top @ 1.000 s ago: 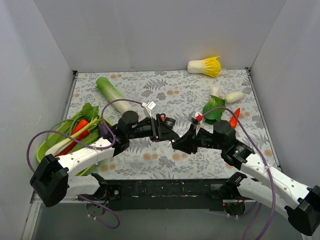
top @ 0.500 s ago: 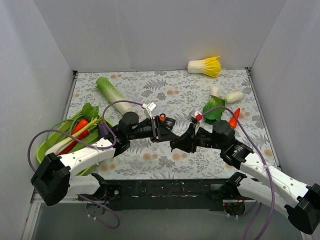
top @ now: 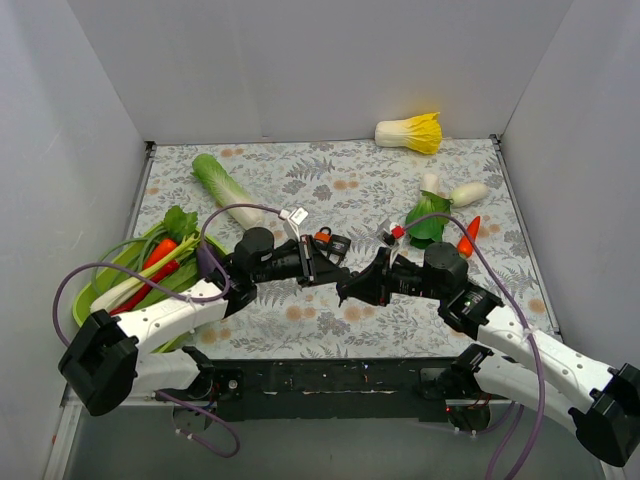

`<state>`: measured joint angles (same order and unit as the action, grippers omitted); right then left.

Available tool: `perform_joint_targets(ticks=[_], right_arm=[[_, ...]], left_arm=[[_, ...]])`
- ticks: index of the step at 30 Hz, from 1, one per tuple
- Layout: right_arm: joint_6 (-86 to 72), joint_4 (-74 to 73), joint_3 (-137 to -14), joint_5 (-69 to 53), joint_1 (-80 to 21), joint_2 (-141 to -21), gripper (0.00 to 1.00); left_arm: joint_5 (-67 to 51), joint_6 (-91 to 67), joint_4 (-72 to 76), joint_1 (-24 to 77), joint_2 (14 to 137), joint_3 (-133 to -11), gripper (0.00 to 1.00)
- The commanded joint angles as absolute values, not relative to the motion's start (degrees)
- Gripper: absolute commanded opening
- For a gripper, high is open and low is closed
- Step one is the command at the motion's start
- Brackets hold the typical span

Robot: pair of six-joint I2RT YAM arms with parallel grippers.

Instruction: Unlock with the key

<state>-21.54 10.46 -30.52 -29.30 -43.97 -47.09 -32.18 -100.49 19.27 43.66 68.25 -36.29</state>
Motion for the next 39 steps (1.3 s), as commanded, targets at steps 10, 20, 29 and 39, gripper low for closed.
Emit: perform_joint_targets(ticks=[10, 20, 29, 39], right_arm=[[-26.5, 17.4, -28.8, -27.0, -44.1, -44.5, 0.45], [-28.4, 20.0, -28.7, -28.9, -44.1, -44.4, 0.71], [-33.7, 28.2, -26.8, -30.3, -44.1, -48.4, 0.69], [-37.3, 35.2, -25.6, -32.4, -44.1, -50.0, 0.65]], left_arm=[[-23.7, -94.3, 15.6, 43.8, 63.0, -37.4, 0.0], [-27.9, -86.2, 18.1, 43.8, 62.3, -37.8, 0.0], [-30.8, -83.5, 27.0, 43.8, 57.6, -32.9, 0.0], [-31.4, -83.5, 27.5, 43.8, 58.1, -32.3, 0.0]])
